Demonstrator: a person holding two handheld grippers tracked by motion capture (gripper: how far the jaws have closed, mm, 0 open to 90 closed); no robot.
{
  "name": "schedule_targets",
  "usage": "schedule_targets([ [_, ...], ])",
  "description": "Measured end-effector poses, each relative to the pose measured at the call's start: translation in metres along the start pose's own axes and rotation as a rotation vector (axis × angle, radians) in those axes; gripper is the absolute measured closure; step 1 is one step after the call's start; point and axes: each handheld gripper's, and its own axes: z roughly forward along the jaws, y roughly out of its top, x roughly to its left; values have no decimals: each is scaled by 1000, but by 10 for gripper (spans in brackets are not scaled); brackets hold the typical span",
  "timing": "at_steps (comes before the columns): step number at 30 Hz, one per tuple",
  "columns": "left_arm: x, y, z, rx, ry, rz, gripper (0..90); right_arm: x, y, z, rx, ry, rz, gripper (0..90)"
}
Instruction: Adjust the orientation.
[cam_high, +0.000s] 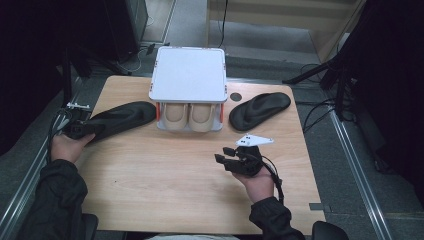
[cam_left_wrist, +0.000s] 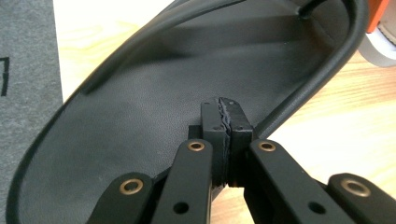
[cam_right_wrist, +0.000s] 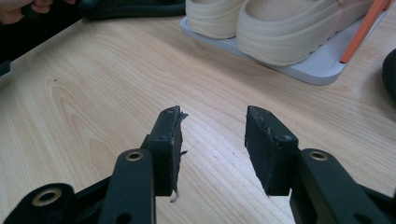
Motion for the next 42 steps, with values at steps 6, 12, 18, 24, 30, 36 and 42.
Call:
schedule_targets([
  [6, -11, -5, -1, 20, -29, 9, 900, -1, 1, -1, -3, 4, -4, 569],
  [12, -29, -11, -2, 44, -75, 31, 900, 0, 3, 1, -4, 11, -7, 570],
  [18, -48, -14, 1, 61, -105, 70, 900, 1, 5, 3, -4, 18, -14, 570],
  [24, -67, -13, 6, 71, -157, 93, 900, 2, 6, 4, -3, 25, -17, 570],
  [30, -87, -9, 13, 83, -194, 140, 900, 2, 6, 4, -2, 24, -18, 570],
  [36, -93, -5, 16, 84, -213, 135, 875, 4, 6, 6, 5, 26, -24, 570],
  [42, -83, 0, -5, 23, -193, 117, 783, 4, 6, 6, 5, 25, -21, 570],
])
